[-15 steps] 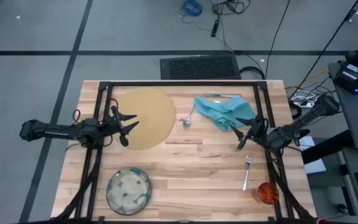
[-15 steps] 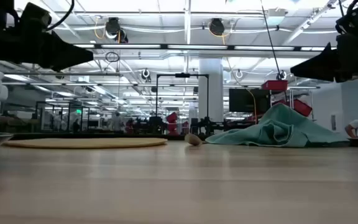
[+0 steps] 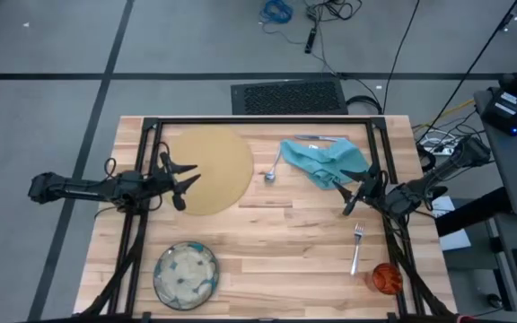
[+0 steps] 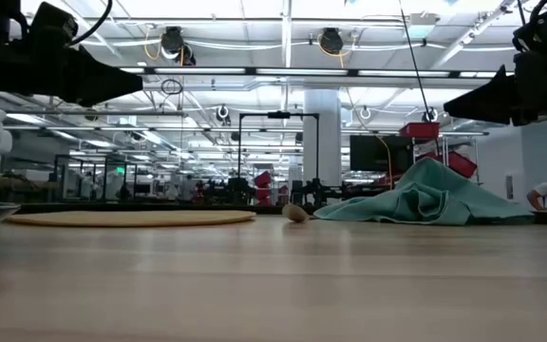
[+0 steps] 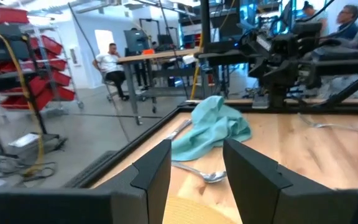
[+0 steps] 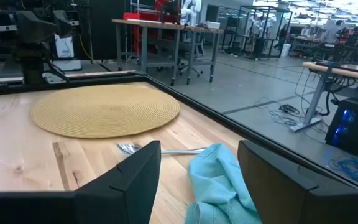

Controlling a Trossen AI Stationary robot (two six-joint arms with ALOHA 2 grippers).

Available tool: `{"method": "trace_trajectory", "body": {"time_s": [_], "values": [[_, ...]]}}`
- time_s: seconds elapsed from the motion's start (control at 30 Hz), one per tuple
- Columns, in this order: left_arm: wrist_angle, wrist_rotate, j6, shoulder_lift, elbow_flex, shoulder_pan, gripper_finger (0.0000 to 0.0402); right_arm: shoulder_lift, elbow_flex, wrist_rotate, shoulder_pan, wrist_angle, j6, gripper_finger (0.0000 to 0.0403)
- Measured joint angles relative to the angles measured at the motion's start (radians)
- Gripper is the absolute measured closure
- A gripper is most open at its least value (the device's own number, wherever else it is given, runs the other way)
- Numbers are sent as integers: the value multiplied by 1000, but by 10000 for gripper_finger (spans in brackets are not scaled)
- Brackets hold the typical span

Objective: Set table place
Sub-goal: Move the brown mat to the center of the table

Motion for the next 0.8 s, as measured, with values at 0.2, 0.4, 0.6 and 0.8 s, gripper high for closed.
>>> {"method": "trace_trajectory", "body": {"time_s": [0.2, 0.4, 0.6, 0.8], "values": [[-42, -72, -3, 3, 2, 2, 268, 0, 6, -1, 0, 97, -52, 195], [-49, -68, -4, 5, 147, 2, 264, 0, 196, -51, -21, 147, -315, 195], [-257, -67, 54, 110, 504, 2, 244, 26, 555, -78, -27, -151, -381, 195], [-433, -66, 83, 299, 856, 2, 239, 111, 855, -92, -27, -387, -345, 195]]}}
